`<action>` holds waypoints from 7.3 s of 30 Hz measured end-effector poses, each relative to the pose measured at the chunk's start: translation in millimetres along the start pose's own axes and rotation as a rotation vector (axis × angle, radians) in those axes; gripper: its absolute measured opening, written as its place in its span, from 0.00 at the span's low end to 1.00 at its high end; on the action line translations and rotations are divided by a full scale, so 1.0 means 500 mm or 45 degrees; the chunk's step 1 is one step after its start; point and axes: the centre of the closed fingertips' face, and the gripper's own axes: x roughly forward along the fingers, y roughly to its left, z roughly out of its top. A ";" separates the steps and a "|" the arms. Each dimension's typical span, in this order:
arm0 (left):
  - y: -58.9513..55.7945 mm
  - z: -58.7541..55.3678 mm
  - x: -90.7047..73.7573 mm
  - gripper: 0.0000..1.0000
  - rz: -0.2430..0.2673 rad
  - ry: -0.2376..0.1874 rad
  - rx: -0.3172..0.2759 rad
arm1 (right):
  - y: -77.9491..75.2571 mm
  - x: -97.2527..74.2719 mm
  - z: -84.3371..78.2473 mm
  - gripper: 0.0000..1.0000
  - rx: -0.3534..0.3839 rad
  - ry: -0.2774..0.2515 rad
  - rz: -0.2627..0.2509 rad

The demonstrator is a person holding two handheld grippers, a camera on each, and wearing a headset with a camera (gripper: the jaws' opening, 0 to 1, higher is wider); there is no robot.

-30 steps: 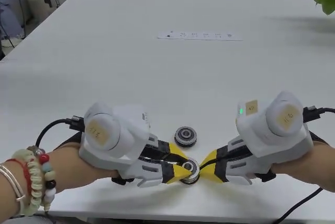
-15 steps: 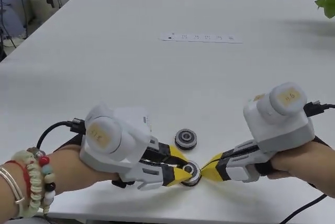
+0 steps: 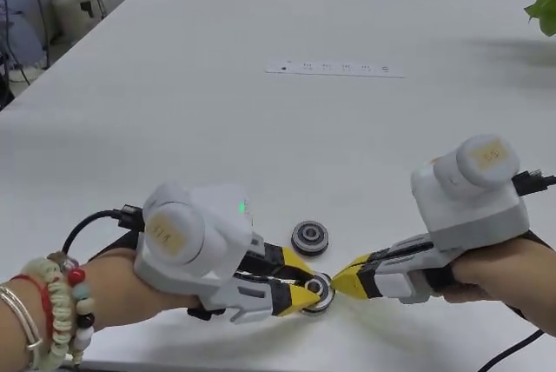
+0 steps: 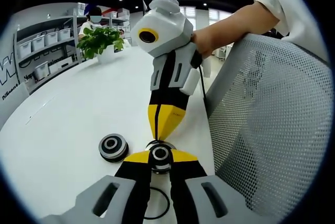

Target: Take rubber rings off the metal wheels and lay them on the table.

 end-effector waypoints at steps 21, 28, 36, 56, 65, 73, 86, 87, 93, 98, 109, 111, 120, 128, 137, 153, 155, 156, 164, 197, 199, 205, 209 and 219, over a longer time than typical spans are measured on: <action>-0.001 0.002 0.002 0.08 -0.002 -0.035 -0.022 | 0.026 -0.005 0.009 0.00 0.029 -0.013 0.043; 0.000 0.002 0.004 0.08 0.005 -0.036 -0.027 | 0.068 -0.012 0.060 0.00 0.101 -0.176 0.183; 0.002 0.002 0.005 0.08 0.014 -0.032 -0.046 | 0.026 -0.013 0.033 0.00 0.053 -0.073 0.044; 0.010 0.017 -0.010 0.12 -0.019 0.049 -0.041 | 0.008 -0.011 0.018 0.00 0.078 -0.032 0.013; 0.025 0.082 -0.043 0.44 0.004 -0.058 -0.119 | 0.008 -0.013 0.021 0.00 0.086 -0.046 0.002; 0.012 0.109 -0.088 0.58 -0.010 -0.003 0.015 | 0.005 -0.018 0.024 0.00 0.085 -0.057 0.007; 0.020 0.133 -0.188 0.81 0.115 -0.016 0.063 | 0.002 -0.028 0.041 0.00 0.076 -0.106 -0.007; 0.021 0.132 -0.199 0.83 0.130 -0.011 0.071 | 0.003 -0.029 0.042 0.00 0.074 -0.107 -0.007; 0.016 0.125 -0.243 0.84 0.196 -0.030 0.049 | 0.007 -0.032 0.049 0.00 0.071 -0.126 -0.014; 0.006 0.103 -0.270 0.85 0.246 -0.040 0.008 | 0.008 -0.038 0.060 0.00 0.073 -0.157 -0.025; -0.003 0.035 -0.317 0.89 0.373 -0.031 -0.131 | 0.011 -0.042 0.074 0.00 0.080 -0.198 -0.028; -0.006 0.027 -0.323 0.90 0.389 -0.035 -0.158 | 0.011 -0.041 0.077 0.00 0.078 -0.205 -0.028; -0.013 0.003 -0.332 0.89 0.447 -0.040 -0.216 | 0.039 -0.028 0.093 0.00 0.044 -0.235 0.016; -0.012 -0.007 -0.324 0.87 0.476 -0.048 -0.251 | 0.063 -0.013 0.099 0.00 -0.001 -0.221 0.046; -0.008 -0.018 -0.318 0.87 0.482 -0.089 -0.360 | 0.075 0.017 0.086 0.00 -0.086 -0.157 0.036; -0.023 -0.038 -0.304 0.92 0.421 -0.035 -0.383 | 0.078 0.062 0.067 0.00 -0.251 -0.069 -0.031; -0.023 -0.039 -0.304 0.92 0.420 -0.032 -0.382 | 0.071 0.065 0.066 0.00 -0.282 -0.063 -0.057; -0.023 -0.039 -0.304 0.92 0.419 -0.033 -0.386 | 0.070 0.066 0.065 0.00 -0.294 -0.056 -0.063; -0.021 -0.042 -0.306 0.91 0.431 -0.026 -0.392 | 0.055 0.067 0.062 0.00 -0.362 -0.038 -0.116; -0.020 0.003 -0.310 0.91 0.363 -0.076 -0.224 | 0.015 -0.012 0.163 0.17 -0.283 -0.215 -0.216; -0.008 0.027 -0.317 0.94 0.365 -0.130 -0.238 | 0.011 -0.024 0.173 0.17 -0.263 -0.240 -0.213; 0.022 0.064 -0.340 0.94 0.392 -0.132 -0.157 | -0.005 -0.063 0.196 0.19 -0.257 -0.293 -0.255; 0.041 0.082 -0.351 0.94 0.410 -0.130 -0.120 | -0.019 -0.087 0.218 0.19 -0.251 -0.346 -0.289; 0.069 0.124 -0.350 0.95 0.390 -0.132 -0.036 | -0.023 -0.134 0.292 0.22 -0.213 -0.532 -0.274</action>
